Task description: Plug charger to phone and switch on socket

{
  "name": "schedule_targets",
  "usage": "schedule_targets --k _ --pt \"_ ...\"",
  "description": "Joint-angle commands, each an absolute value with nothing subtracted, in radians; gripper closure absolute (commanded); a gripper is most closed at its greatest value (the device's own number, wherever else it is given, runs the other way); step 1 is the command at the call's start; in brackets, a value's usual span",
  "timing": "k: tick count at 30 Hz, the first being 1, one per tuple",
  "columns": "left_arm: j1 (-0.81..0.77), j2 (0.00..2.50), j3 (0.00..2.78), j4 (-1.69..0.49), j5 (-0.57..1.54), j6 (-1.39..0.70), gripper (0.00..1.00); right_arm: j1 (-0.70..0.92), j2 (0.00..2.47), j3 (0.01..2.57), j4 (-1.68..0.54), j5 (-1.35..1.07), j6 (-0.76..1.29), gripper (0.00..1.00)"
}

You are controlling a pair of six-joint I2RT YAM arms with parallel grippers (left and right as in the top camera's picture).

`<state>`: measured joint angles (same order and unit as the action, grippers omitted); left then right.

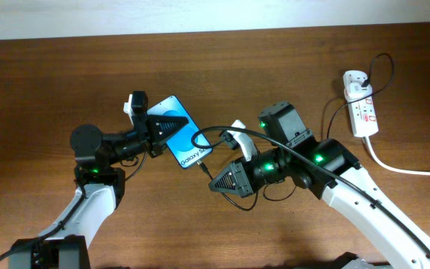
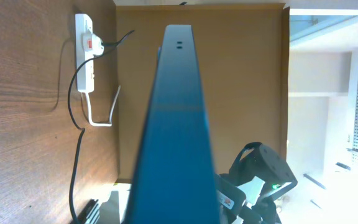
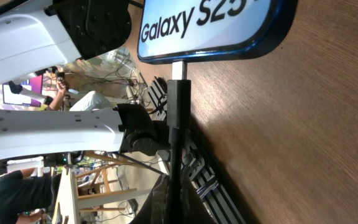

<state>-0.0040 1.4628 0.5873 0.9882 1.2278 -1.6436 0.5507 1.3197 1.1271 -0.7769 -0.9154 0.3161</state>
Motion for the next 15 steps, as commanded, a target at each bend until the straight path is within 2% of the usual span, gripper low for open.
schedule_targets --k 1,15 --pt "-0.002 1.459 0.613 0.999 1.263 -1.657 1.0 0.556 1.322 1.131 -0.77 -0.892 0.323 0.96" --pt "-0.002 1.459 0.613 1.003 1.295 -1.644 1.0 0.556 1.322 1.131 -0.638 -0.826 0.323 0.96"
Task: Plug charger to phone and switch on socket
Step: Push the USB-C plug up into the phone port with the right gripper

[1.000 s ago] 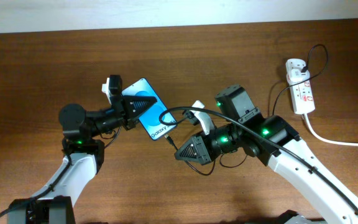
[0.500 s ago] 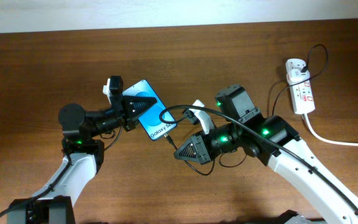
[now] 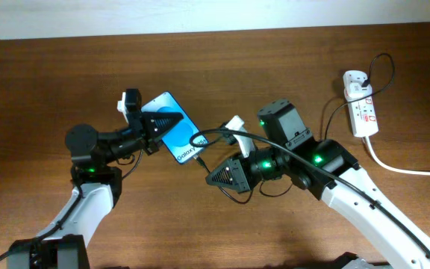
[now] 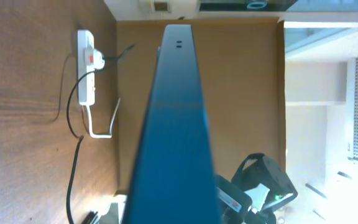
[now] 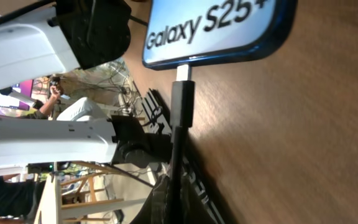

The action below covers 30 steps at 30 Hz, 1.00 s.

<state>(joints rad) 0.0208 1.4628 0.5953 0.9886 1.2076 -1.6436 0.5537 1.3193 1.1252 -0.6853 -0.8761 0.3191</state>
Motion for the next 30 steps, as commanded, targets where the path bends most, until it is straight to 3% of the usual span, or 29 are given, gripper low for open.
schedule_targets --k 1,17,21,30 --pt "-0.002 1.459 0.613 1.003 1.296 -1.644 1.0 0.556 1.322 1.131 -0.633 -0.822 0.323 0.96" --pt "-0.002 1.459 0.613 1.084 1.341 -1.604 1.0 0.556 1.347 1.13 -0.605 -0.694 0.318 0.96" --pt "-0.002 1.459 0.613 1.084 1.34 -1.669 1.0 0.556 1.351 1.13 -0.606 -0.673 0.197 0.96" --pt "-0.002 1.459 0.613 1.084 1.347 -1.668 1.0 0.556 1.351 1.13 -0.565 -0.518 0.195 0.96"
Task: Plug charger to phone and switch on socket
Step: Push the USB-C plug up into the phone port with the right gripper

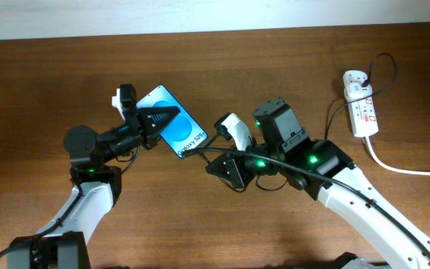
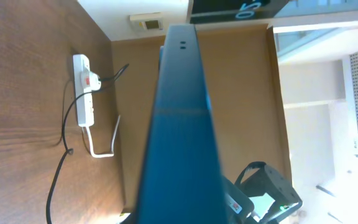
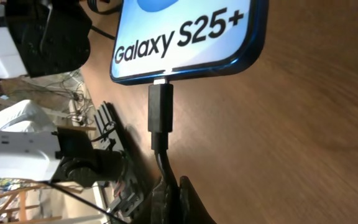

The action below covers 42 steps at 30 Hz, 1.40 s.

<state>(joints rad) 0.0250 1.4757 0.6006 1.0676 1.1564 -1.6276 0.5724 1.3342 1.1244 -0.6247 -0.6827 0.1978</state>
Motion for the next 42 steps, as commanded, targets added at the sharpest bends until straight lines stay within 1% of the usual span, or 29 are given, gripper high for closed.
schedule_targets --k 1,7,15,21,23,28,32,33,35,36,40,41,42 --pt "-0.002 1.459 0.613 1.084 1.347 -1.668 1.0 0.556 1.351 1.13 -0.554 -0.518 0.195 0.96" --pt "-0.002 1.459 0.613 1.084 1.347 -1.668 1.0 0.556 1.351 1.131 -0.456 -0.518 0.199 0.96" --pt "-0.017 1.459 0.613 1.084 1.347 -1.632 1.0 0.556 1.351 1.131 -0.463 -0.545 0.226 0.96" --pt "-0.031 1.459 0.613 1.084 1.346 -1.568 1.0 0.556 1.351 1.131 -0.519 -0.587 0.226 0.96" --pt "-0.031 1.459 0.613 1.084 1.347 -1.568 1.0 0.556 1.351 1.131 -0.519 -0.624 0.226 0.95" --pt "-0.031 1.459 0.613 1.084 1.358 -1.552 1.0 0.556 1.351 1.131 -0.515 -0.624 0.226 0.95" --pt "-0.031 1.459 0.613 1.084 1.358 -1.516 1.0 0.556 1.351 1.133 -0.469 -0.648 0.247 0.94" --pt "-0.031 1.459 0.613 1.084 1.359 -1.516 1.0 0.556 1.351 1.133 -0.455 -0.653 0.252 0.89" --pt "-0.03 1.459 0.613 1.084 1.358 -1.493 1.0 0.556 1.351 1.134 -0.453 -0.67 0.252 0.86" --pt "-0.03 1.459 0.613 1.084 1.358 -1.467 1.0 0.556 1.351 1.134 -0.453 -0.683 0.252 0.83" --pt "-0.03 1.459 0.613 1.084 1.358 -1.463 1.0 0.556 1.347 1.134 -0.456 -0.688 0.252 0.81" --pt "-0.03 1.459 0.613 1.084 1.357 -1.463 1.0 0.556 1.347 1.133 -0.465 -0.688 0.252 0.75" --pt "-0.03 1.459 0.613 1.084 1.344 -1.439 1.0 0.556 1.347 1.133 -0.489 -0.688 0.251 0.66"
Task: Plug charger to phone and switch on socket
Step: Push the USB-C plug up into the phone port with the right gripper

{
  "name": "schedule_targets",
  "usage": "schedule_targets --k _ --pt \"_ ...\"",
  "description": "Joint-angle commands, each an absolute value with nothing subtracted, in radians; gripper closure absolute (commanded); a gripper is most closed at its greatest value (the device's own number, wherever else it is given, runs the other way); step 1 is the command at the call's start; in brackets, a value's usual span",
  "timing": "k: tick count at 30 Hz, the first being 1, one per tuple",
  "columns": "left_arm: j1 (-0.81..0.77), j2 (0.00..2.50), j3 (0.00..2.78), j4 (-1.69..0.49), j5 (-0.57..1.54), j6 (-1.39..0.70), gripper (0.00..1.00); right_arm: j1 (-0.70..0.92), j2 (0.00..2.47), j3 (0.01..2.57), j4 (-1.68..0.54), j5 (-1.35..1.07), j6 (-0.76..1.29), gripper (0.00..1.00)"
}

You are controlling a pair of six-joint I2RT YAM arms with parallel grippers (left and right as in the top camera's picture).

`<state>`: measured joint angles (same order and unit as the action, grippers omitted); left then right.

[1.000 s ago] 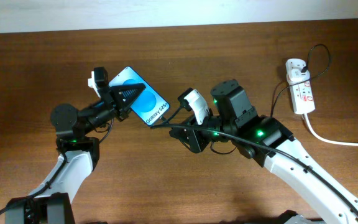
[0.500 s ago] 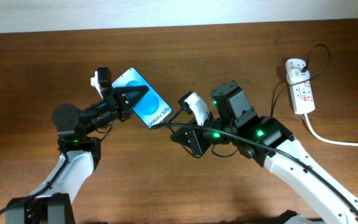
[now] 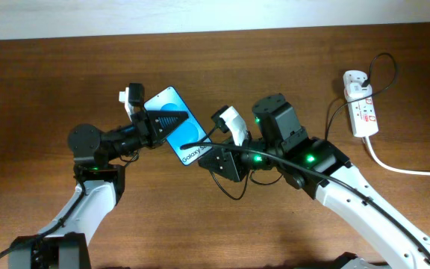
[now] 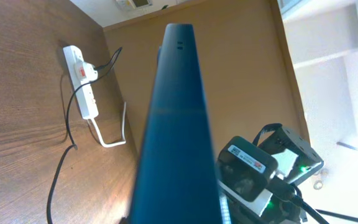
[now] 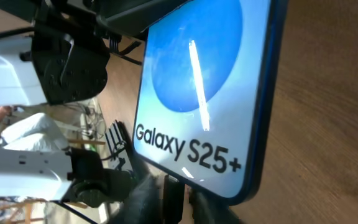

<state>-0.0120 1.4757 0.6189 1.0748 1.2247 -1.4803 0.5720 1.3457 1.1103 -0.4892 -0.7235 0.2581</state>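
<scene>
The blue Galaxy S25+ phone (image 3: 178, 128) is held off the table on edge, my left gripper (image 3: 172, 119) shut on it; in the left wrist view the phone (image 4: 174, 124) appears edge-on. My right gripper (image 3: 213, 158) is shut on the black charger plug (image 5: 173, 191), which sits right against the bottom edge of the phone (image 5: 197, 106). How deep the plug sits in the port is hidden. The charger cable (image 4: 66, 121) runs back to the white power strip (image 3: 360, 104) at the far right.
The brown wooden table (image 3: 66, 67) carries the power strip with a black plug in its far socket and a white lead (image 3: 409, 170) running off right. Slack black cable loops below my right gripper. The right arm (image 3: 349, 187) crosses the lower right.
My right gripper has moved closer to the phone, and the plug, then a short way below the bottom edge, now sits against it. The phone has shifted slightly right and down.
The left gripper held the phone throughout, first low near the centre, then raised up-left. My right gripper kept the plug lined up below the phone's bottom edge with a small gap. Now that gap has closed.
</scene>
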Motion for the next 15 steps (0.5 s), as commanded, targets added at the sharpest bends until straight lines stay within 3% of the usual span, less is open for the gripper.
schedule_targets --k 1,6,9,15 --pt "-0.03 1.459 0.613 1.084 1.337 -1.422 1.0 0.556 1.347 1.133 -0.506 -0.688 0.251 0.64" --pt "-0.03 1.459 0.613 1.084 1.286 -1.333 1.0 0.556 1.347 1.133 -0.629 -0.675 0.239 0.62" --pt "-0.03 1.459 0.613 1.084 1.261 -1.307 1.0 0.564 1.347 1.133 -0.677 -0.673 0.236 0.56" --pt "-0.03 1.459 0.613 1.084 1.226 -1.248 1.0 0.656 1.348 1.133 -0.713 -0.582 0.214 0.51"
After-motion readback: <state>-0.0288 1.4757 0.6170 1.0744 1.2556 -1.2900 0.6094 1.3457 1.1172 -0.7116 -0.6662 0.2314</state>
